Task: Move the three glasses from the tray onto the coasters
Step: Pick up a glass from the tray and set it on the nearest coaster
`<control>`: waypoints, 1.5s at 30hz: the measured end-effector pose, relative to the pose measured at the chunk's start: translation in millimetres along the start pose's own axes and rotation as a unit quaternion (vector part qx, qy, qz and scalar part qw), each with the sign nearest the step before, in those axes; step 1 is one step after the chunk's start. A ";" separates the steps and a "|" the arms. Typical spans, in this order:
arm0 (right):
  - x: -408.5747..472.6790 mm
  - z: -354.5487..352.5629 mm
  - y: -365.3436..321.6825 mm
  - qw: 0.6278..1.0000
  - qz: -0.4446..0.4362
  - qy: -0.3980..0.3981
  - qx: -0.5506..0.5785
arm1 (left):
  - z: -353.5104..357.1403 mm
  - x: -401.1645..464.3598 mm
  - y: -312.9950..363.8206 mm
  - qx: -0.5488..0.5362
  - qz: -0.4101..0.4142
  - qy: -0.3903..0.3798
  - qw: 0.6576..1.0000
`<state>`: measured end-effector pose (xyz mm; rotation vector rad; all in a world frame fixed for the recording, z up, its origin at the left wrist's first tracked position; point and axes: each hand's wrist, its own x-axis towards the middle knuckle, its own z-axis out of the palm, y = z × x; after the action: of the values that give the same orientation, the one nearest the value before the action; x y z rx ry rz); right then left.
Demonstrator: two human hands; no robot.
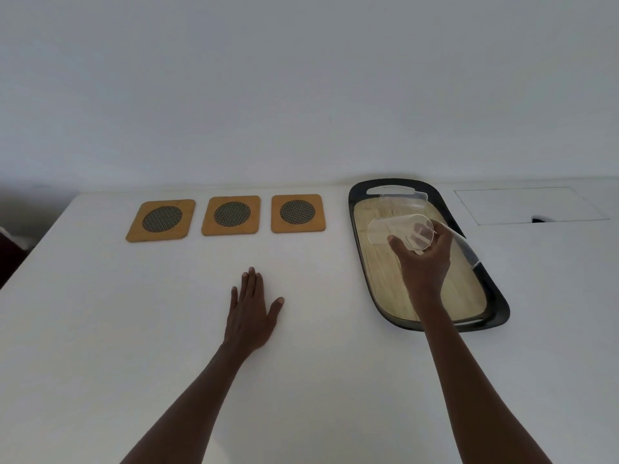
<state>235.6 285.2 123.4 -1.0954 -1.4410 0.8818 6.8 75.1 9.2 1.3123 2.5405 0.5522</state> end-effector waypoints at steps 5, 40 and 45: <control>10.5 21.6 -8.2 1.000 -0.015 -0.021 0.006 | -5.5 25.8 -12.2 0.009 -0.008 0.010 1.000; 72.8 256.3 19.0 0.954 -0.036 -0.248 -0.164 | 1.0 47.2 -26.0 0.055 -0.037 0.044 0.997; 74.1 264.8 21.9 0.952 -0.035 -0.250 -0.171 | 1.0 47.1 -26.4 0.064 -0.038 0.037 0.997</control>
<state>-22.7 374.0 84.6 -1.1082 -2.1030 0.9208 -39.2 100.0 -4.4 1.2516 2.7141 0.4391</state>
